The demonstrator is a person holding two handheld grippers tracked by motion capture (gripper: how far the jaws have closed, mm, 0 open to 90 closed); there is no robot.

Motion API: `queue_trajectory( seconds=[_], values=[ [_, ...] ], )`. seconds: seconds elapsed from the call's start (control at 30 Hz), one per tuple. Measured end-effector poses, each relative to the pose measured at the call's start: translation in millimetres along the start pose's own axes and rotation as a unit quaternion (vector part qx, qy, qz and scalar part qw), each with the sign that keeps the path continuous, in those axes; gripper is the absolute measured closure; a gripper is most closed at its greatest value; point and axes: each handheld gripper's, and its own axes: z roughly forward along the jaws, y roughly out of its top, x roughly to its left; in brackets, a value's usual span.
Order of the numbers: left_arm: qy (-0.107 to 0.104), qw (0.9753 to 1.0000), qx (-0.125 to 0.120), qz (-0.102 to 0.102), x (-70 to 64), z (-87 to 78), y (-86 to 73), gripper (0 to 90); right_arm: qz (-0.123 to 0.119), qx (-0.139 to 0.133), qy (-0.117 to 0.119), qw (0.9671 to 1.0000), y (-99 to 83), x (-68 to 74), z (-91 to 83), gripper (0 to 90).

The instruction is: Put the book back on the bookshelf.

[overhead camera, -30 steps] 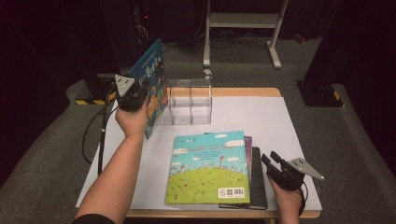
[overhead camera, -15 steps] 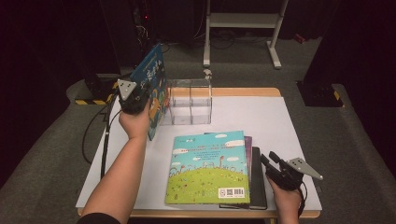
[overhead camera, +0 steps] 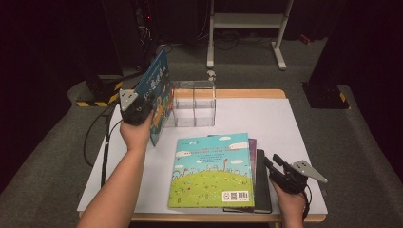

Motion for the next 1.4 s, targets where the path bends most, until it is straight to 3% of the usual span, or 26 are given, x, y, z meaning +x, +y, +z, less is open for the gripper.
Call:
queue_trajectory(
  seconds=[0.2, 0.4, 0.5, 0.6, 0.63, 0.7, 0.8, 1.1, 1.4],
  values=[
    [-0.008, 0.9999, 0.001, 0.013, 3.9, -5.0, 10.8, 65.1, -0.003, 0.004, -0.002, 1.0000, -0.4, 1.1, 0.3, 54.8],
    [-0.024, 0.9997, 0.005, 0.004, 4.1, -3.9, 19.8, 68.7, -0.004, 0.004, -0.002, 1.0000, -0.6, 1.5, 0.8, 54.8],
    [-0.020, 0.9996, 0.015, -0.010, 6.5, -0.8, 19.4, 75.2, -0.005, 0.005, -0.002, 1.0000, -0.6, 1.4, 1.0, 54.8],
    [-0.009, 0.9998, 0.015, -0.006, 6.6, -0.5, 19.6, 79.9, -0.005, 0.003, -0.002, 1.0000, -0.6, 1.4, 0.6, 54.8],
    [0.007, 0.9999, 0.015, 0.001, 6.3, -0.5, 20.3, 81.7, -0.005, 0.003, -0.002, 1.0000, -0.5, 1.3, 0.3, 54.8],
    [0.017, 0.9997, 0.015, 0.000, 7.0, -0.3, 20.6, 82.7, -0.002, 0.003, 0.000, 1.0000, -0.4, 1.0, 0.8, 54.8],
    [0.029, 0.9995, 0.001, -0.014, 8.9, 0.0, 19.3, 83.2, -0.002, 0.003, 0.000, 1.0000, -0.2, 1.2, 1.3, 54.9],
    [0.039, 0.9990, -0.019, 0.001, 2.3, 6.6, 23.6, 83.4, 0.000, 0.002, 0.000, 1.0000, -0.1, 0.1, 0.9, 54.9],
    [0.049, 0.9987, -0.015, 0.004, 3.6, 13.0, 20.1, 83.4, 0.001, -0.002, 0.001, 1.0000, 0.5, -0.7, 0.3, 54.9]
  ],
)
